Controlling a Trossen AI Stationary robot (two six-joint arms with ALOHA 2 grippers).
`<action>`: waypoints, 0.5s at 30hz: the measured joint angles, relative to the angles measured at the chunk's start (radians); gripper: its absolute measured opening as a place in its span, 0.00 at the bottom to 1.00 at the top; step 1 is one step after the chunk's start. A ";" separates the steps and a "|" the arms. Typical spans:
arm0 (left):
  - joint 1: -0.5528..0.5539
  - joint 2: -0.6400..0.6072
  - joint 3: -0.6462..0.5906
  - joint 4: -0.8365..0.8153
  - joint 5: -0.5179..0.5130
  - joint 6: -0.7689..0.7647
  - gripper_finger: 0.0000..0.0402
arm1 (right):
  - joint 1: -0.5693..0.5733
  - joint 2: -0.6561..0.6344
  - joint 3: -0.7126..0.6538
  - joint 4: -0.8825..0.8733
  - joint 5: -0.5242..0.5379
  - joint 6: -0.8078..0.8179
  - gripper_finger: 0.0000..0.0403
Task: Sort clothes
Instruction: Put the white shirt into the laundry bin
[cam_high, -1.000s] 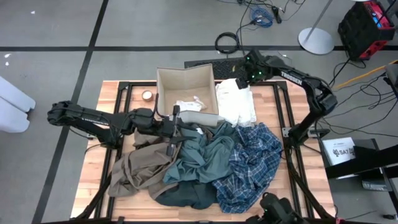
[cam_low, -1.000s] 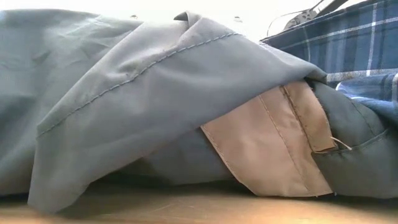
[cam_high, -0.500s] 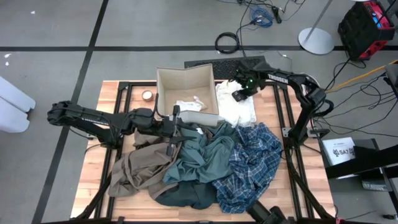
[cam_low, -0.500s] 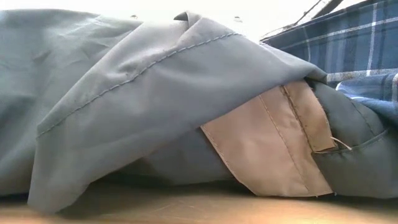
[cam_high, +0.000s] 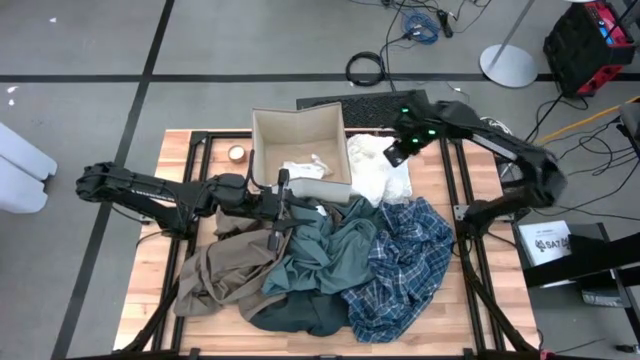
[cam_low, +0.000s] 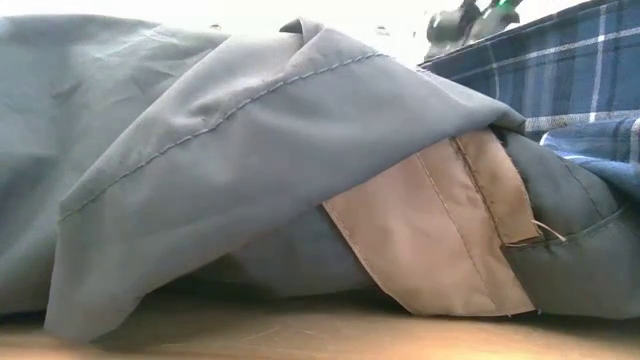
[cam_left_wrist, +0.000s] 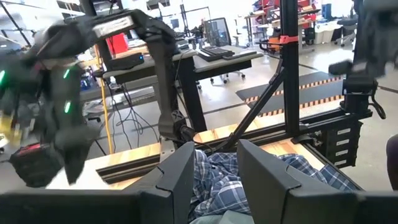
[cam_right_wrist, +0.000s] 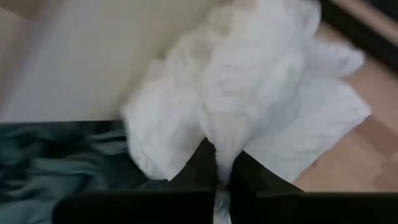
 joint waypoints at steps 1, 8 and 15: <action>0.000 0.000 0.000 0.000 0.000 0.000 0.33 | 0.004 -0.044 0.000 0.001 0.000 0.005 0.01; 0.000 0.000 0.000 0.003 0.000 -0.002 0.33 | 0.012 -0.316 0.000 0.045 -0.059 0.053 0.01; 0.000 0.000 0.000 0.036 0.000 -0.047 0.33 | 0.012 -0.519 0.000 0.072 -0.182 0.077 0.01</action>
